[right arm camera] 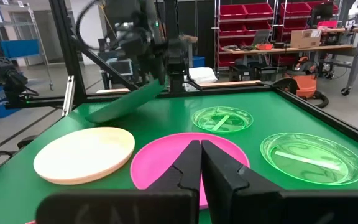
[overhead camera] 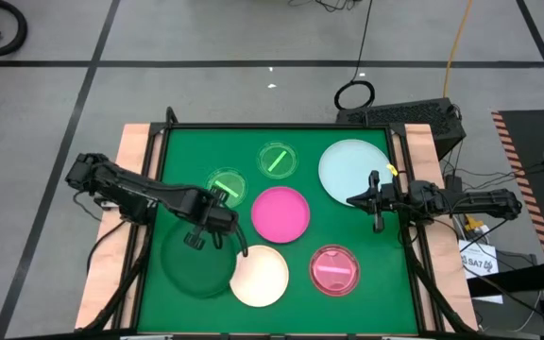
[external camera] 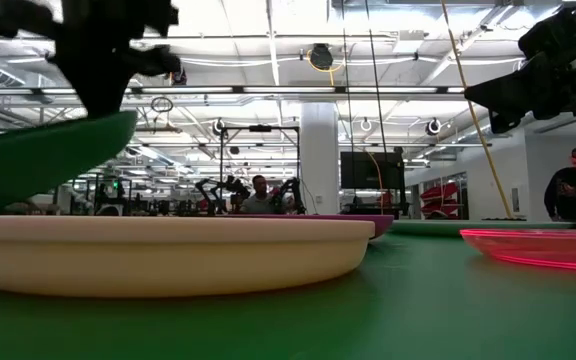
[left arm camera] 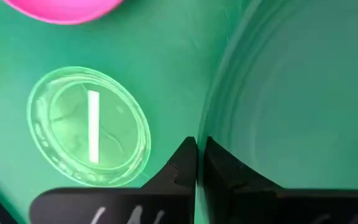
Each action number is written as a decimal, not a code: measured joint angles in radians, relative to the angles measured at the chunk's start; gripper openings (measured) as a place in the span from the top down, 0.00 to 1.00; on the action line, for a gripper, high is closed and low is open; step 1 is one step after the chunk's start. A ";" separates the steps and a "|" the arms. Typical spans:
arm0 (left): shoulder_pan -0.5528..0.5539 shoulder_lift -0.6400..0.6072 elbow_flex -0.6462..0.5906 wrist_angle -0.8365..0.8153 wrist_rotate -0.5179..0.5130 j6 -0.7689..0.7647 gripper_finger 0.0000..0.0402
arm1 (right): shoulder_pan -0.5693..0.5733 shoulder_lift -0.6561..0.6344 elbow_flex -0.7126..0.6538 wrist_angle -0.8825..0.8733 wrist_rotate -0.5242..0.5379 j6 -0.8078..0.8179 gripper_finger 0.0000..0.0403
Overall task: Stack plastic plates
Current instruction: Stack the green plate on top of the light blue plate
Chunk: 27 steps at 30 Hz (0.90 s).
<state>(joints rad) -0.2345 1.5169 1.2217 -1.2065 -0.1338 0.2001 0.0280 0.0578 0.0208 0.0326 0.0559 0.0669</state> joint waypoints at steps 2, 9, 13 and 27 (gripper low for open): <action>0.017 0.000 0.051 -0.028 -0.001 -0.011 0.98 | 0.000 0.000 0.000 0.001 0.000 0.000 0.98; 0.084 0.000 0.230 -0.075 0.009 -0.049 0.98 | 0.000 0.000 0.000 0.037 0.001 0.041 0.98; 0.151 0.000 0.343 -0.038 0.008 -0.095 0.98 | 0.000 0.000 0.000 0.142 -0.001 0.081 0.98; 0.295 0.016 0.432 0.290 -0.089 -0.319 0.98 | 0.000 0.001 0.053 0.082 -0.002 0.053 0.98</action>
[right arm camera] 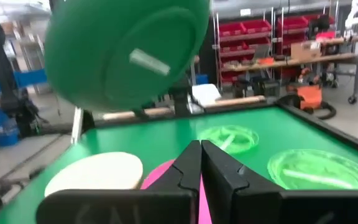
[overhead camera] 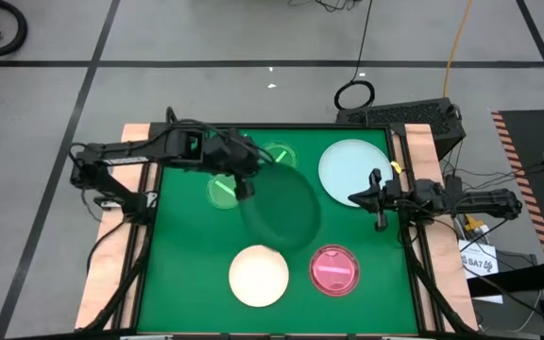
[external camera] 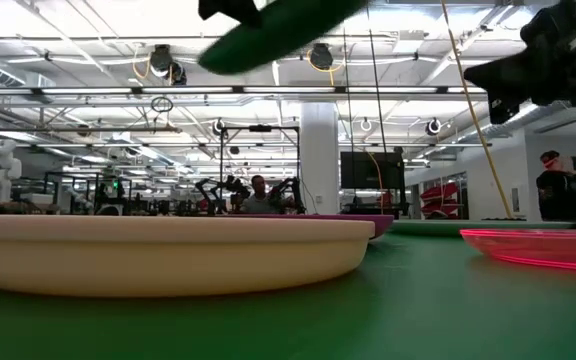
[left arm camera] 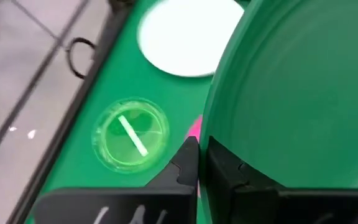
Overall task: Stack plastic plates
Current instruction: Stack the green plate on top of the light blue plate
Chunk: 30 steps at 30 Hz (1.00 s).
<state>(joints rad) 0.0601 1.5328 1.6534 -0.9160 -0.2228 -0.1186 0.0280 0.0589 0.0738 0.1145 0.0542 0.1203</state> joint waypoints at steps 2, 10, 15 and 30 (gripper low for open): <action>0.001 0.010 -0.022 0.048 -0.046 -0.015 0.98 | 0.000 -0.002 0.019 0.005 0.001 -0.014 0.98; 0.063 0.116 -0.047 0.218 -0.076 -0.110 0.98 | 0.000 -0.002 0.083 0.001 -0.006 -0.058 0.98; 0.115 0.208 -0.048 0.241 -0.155 -0.210 0.98 | 0.024 -0.001 0.139 -0.003 -0.003 -0.186 0.98; 0.247 0.281 -0.048 0.398 -0.085 -0.367 0.98 | 0.064 0.221 0.140 -0.018 0.211 -0.527 0.85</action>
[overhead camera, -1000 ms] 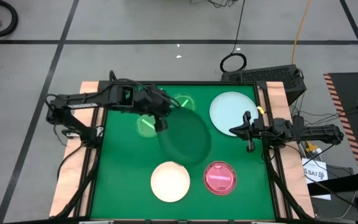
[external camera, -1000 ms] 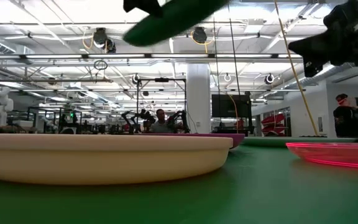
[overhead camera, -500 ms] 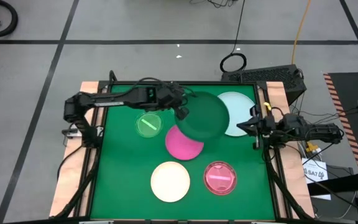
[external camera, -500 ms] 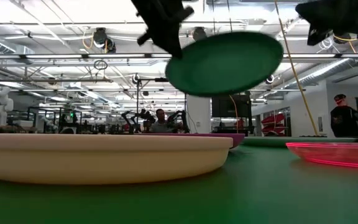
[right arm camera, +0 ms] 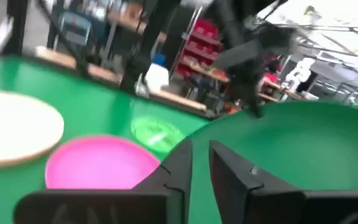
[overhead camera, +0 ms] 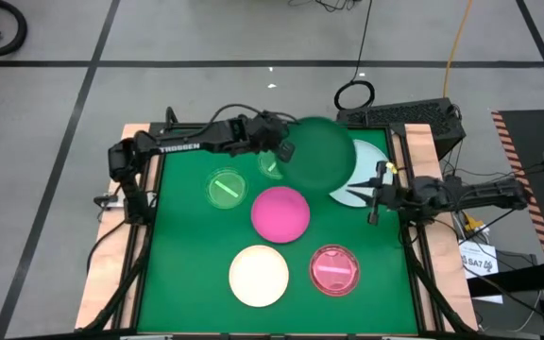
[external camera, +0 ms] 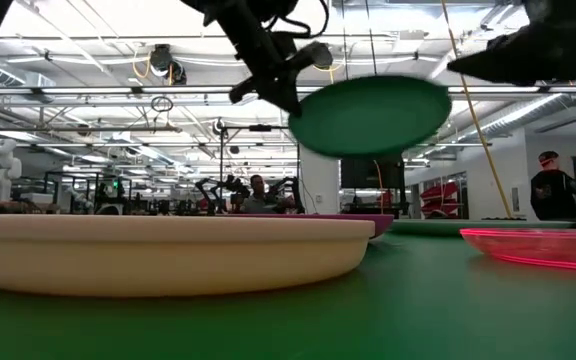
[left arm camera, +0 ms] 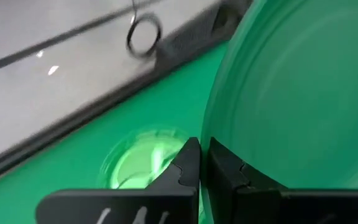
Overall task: Stack plastic plates
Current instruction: Stack the green plate on top of the light blue plate
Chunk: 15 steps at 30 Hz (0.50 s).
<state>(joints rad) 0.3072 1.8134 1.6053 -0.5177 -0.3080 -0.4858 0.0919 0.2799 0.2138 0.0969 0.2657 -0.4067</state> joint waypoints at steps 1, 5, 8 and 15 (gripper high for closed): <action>0.005 0.000 0.001 0.021 0.000 -0.006 0.98 | 0.002 0.023 0.000 0.006 0.000 -0.022 0.84; 0.016 0.004 0.001 0.056 -0.008 -0.013 0.98 | 0.002 0.127 0.000 0.069 0.026 -0.073 0.75; 0.011 0.009 0.001 0.064 -0.007 -0.014 0.98 | 0.002 0.210 0.020 0.077 0.091 -0.108 0.68; 0.012 0.025 0.000 0.072 -0.008 -0.015 0.98 | 0.002 0.418 0.095 0.040 0.162 -0.129 0.56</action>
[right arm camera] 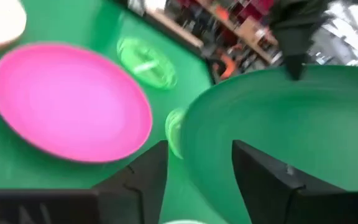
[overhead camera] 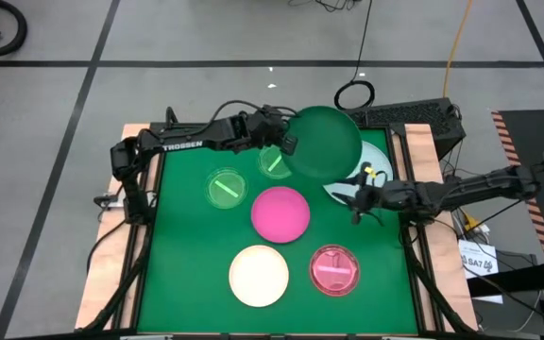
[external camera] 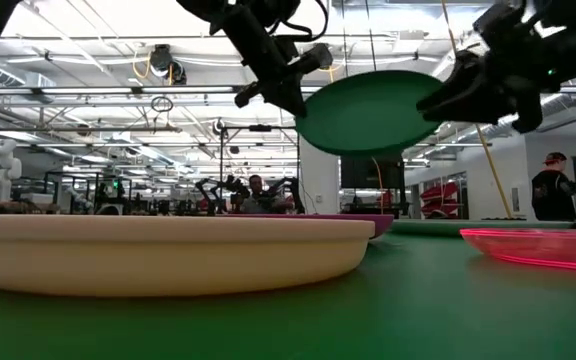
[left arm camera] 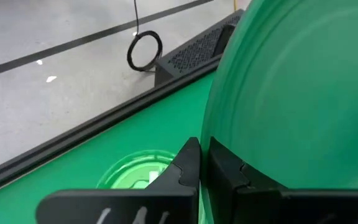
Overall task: Stack plastic plates
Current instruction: Stack the green plate on top of the light blue plate
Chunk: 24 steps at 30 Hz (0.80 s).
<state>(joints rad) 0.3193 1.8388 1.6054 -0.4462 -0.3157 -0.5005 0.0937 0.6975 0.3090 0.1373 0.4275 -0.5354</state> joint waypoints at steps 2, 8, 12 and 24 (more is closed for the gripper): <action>-0.001 0.001 0.000 -0.012 0.000 0.002 0.98 | 0.000 0.067 0.028 -0.026 0.030 -0.001 0.55; -0.001 0.001 0.000 -0.005 0.000 0.003 0.98 | 0.000 0.229 0.083 -0.061 0.052 -0.042 0.58; -0.001 0.001 0.000 -0.008 0.000 0.007 0.98 | 0.000 0.307 0.103 -0.060 0.092 -0.078 0.61; -0.007 0.001 0.000 -0.026 -0.002 -0.002 0.98 | 0.000 0.403 0.112 -0.036 0.174 -0.230 0.74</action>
<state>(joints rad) 0.3119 1.8400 1.6054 -0.4725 -0.3176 -0.5026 0.0937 1.1004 0.4206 0.1010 0.6018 -0.7652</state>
